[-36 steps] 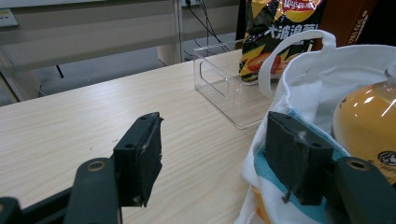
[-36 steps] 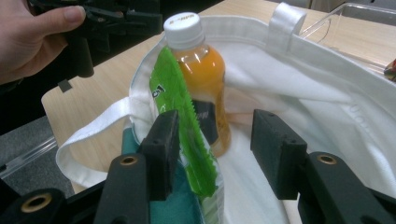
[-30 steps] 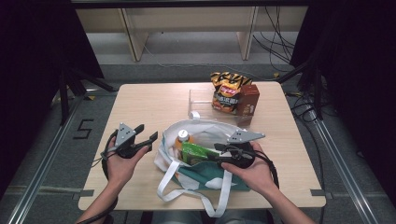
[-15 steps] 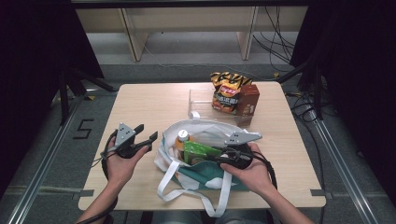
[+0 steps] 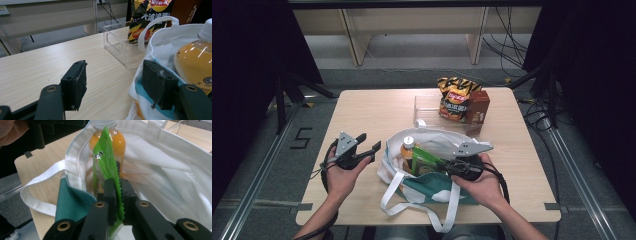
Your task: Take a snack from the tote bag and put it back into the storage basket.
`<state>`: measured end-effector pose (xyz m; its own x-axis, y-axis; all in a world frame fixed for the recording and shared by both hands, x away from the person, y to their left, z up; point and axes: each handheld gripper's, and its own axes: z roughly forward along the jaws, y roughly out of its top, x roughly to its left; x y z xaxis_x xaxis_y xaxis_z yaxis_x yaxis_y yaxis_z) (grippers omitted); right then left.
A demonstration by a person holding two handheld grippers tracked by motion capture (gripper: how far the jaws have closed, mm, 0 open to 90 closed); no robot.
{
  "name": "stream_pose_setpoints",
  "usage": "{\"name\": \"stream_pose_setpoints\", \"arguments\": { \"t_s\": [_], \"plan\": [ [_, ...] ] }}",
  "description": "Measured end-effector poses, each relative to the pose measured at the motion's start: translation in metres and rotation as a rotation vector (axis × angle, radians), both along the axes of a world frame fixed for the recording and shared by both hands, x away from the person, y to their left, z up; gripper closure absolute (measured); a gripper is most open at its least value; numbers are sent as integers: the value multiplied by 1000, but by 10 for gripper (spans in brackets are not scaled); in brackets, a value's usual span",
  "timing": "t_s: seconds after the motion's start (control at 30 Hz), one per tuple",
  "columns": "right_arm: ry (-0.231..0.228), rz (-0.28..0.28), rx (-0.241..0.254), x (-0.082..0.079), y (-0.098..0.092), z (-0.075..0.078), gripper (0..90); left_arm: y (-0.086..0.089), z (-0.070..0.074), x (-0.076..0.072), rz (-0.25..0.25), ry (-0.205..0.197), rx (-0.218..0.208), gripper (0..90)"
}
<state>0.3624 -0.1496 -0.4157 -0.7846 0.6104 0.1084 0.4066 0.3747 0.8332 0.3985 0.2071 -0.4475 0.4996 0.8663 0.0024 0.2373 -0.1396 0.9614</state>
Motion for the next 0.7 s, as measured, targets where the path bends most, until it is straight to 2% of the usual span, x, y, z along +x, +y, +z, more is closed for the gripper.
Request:
{"name": "stream_pose_setpoints", "arguments": {
  "t_s": [0.07, 0.13, 0.23, 0.3, 0.37, 0.67, 0.7],
  "plan": [
    [11, -25, 3, -3, 0, 1, 876, 0, 0, 0, -1, -1, 3, 364],
    [10, -15, -4, -4, 0, 1, 888, 0, 0, 0, 0, -2, 4, 364],
    [-20, 13, -14, -2, 0, 2, 899, 0, 0, 0, 1, -1, 2, 364],
    [-11, -2, -17, -5, 1, 3, 900, 0, 0, 0, 1, 0, 1, 364],
    [-35, 19, -23, -3, 0, 3, 900, 0, 0, 0, 0, -1, 2, 364],
    [-52, 14, -24, -5, 0, 6, 900, 0, 0, 0, 0, -1, 2, 364],
    [-76, 10, -34, -5, -1, 7, 900, 0, 0, 0, 0, -2, 3, 364]
  ]
}}
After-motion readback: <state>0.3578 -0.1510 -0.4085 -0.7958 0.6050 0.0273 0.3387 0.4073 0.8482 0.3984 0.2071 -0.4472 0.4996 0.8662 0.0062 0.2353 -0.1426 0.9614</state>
